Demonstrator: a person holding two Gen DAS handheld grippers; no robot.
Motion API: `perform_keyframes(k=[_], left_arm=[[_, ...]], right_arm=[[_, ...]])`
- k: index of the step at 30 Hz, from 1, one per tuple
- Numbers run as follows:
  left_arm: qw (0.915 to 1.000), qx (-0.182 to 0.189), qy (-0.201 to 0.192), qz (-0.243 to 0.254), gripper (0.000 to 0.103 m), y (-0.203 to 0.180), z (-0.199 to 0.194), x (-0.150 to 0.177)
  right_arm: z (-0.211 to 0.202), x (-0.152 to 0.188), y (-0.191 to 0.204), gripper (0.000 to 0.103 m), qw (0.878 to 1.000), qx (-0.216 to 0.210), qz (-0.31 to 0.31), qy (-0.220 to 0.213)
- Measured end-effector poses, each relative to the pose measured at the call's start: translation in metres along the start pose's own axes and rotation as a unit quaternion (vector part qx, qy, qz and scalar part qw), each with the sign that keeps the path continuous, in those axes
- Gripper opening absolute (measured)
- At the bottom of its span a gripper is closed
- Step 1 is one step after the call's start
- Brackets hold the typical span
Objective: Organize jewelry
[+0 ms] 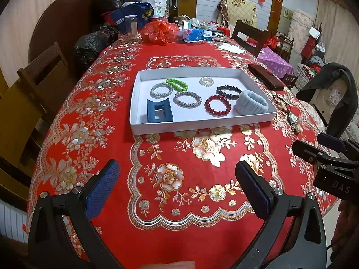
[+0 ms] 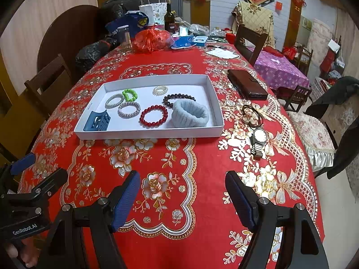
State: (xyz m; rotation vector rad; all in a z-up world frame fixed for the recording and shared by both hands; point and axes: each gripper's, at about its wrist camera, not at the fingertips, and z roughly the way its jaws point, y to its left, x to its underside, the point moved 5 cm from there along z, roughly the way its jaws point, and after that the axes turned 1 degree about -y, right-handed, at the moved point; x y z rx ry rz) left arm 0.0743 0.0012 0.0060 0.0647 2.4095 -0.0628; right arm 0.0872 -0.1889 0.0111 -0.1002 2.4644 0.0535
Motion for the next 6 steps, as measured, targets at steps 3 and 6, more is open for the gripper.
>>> perform_keyframes(k=[3, 6], left_arm=[[0.9999, 0.006, -0.009, 0.007, 0.103, -0.0019, -0.0012, -0.0005], [0.9996, -0.007, -0.022, 0.018, 0.103, -0.003, -0.0035, -0.0018]], right_arm=[[0.0, -0.0003, 0.0005, 0.076, 1.0, 0.0, -0.001, 0.0], [0.0012, -0.0005, 0.0012, 0.076, 1.0, 0.001, -0.003, 0.001]])
